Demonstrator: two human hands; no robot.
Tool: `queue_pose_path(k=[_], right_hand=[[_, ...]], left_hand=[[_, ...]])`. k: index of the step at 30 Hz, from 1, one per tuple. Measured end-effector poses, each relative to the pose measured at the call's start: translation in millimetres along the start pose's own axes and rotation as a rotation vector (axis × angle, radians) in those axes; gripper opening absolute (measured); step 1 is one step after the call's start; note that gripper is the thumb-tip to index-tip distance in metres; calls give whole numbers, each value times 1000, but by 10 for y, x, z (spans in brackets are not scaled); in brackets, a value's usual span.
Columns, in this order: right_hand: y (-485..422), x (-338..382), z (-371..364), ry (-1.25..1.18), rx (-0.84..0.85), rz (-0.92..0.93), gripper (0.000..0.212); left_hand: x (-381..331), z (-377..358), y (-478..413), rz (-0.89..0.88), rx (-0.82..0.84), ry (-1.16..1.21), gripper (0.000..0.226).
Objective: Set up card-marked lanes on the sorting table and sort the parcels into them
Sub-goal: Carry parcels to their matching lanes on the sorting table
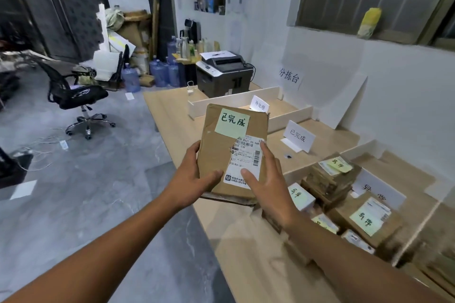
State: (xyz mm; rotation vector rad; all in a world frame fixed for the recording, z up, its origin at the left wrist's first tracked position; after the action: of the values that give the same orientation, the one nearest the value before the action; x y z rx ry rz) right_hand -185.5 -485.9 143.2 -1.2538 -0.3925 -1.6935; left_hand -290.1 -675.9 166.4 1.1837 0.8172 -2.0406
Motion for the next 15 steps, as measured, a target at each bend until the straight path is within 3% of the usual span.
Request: queue_pose_path(k=[7,15], right_hand=[[-1243,-489,-586,68,-55,-99,81],[-2283,-1057,-662,84,-271,-355,81]], left_hand=[[908,177,-1445,-16,59,18,104],[1395,-110,-3239,-15,380,92,91]])
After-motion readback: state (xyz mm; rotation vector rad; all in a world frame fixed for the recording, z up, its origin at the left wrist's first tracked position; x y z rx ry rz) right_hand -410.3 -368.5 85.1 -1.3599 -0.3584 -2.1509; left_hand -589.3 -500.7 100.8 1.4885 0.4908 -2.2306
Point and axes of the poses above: each hand's wrist, its own y-axis away from the middle knuckle, its own z-axis out of the back of the hand, x = y × z, the point moved 6 cm from there along -y, towards the middle knuckle, and after that the axes turned 1 degree about -y, right-handed, at the moved point
